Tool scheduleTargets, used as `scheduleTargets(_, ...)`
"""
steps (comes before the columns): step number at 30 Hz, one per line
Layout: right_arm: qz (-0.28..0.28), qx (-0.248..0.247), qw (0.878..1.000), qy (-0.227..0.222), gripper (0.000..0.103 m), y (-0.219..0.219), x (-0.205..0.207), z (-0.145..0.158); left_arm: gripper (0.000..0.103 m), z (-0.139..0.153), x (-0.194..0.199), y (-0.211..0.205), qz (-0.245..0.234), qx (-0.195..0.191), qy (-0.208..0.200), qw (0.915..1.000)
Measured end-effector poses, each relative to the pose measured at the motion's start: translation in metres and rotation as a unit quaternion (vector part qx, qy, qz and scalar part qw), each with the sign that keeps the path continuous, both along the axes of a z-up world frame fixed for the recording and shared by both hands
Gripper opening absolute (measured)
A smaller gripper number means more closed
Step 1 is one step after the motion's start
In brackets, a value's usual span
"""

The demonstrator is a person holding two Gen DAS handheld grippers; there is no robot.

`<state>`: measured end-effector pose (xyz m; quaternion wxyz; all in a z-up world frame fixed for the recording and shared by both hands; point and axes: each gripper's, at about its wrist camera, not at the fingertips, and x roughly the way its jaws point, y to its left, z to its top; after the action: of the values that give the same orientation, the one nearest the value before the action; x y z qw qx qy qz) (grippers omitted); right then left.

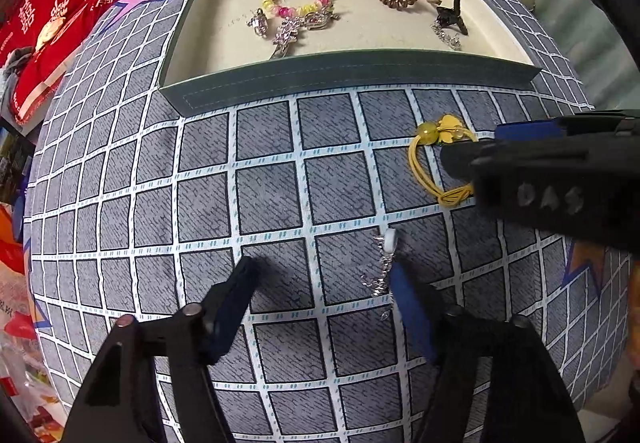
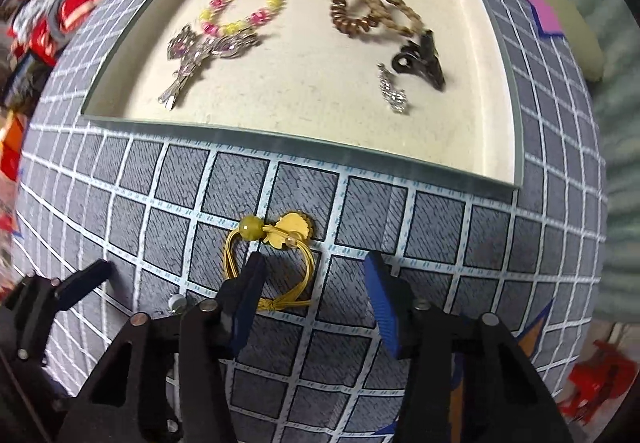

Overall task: Organize jewelry
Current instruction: 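Grasp small silver charm with left tool while right tool grasps yellow hair tie, then carry silver charm into tray with left tool while right tool carries yellow hair tie there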

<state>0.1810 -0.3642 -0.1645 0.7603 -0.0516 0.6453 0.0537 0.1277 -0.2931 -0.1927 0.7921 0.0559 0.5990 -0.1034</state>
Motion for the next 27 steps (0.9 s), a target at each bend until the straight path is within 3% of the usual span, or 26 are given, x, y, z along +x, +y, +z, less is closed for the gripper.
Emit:
scheduleTargets(3, 0.008, -0.009, 1.0, -0.01, 0.029, 0.009, -0.002, 0.001, 0.064, 0.004, -0.001, -0.004, -0.006, 0.001, -0.002, 1.0)
scheduleTargets(5, 0.006, -0.009, 1.0, -0.012, 0.008, 0.01, -0.002, 0.002, 0.061, 0.004, -0.002, -0.008, -0.013, 0.0, -0.002, 0.9999)
scheduleTargets(6, 0.004, -0.008, 1.0, -0.011, 0.006, 0.01, -0.001, 0.002, 0.056, 0.005, -0.001, -0.009, -0.016, -0.001, -0.002, 0.9999)
scheduleTargets(11, -0.028, 0.022, 0.999, -0.003, 0.004, -0.009, -0.004, 0.003, 0.025, 0.009, 0.001, -0.014, -0.017, -0.023, 0.005, 0.9996)
scheduleTargets(18, -0.07, 0.065, 0.995, -0.002, 0.004, -0.052, -0.017, 0.012, 0.025, 0.016, 0.007, 0.008, 0.023, -0.083, 0.028, 0.9959)
scheduleTargets(27, -0.114, 0.109, 0.988, 0.001, 0.004, -0.083, -0.048, 0.028, 0.025, 0.041, -0.002, 0.025, 0.024, -0.092, 0.014, 0.9954)
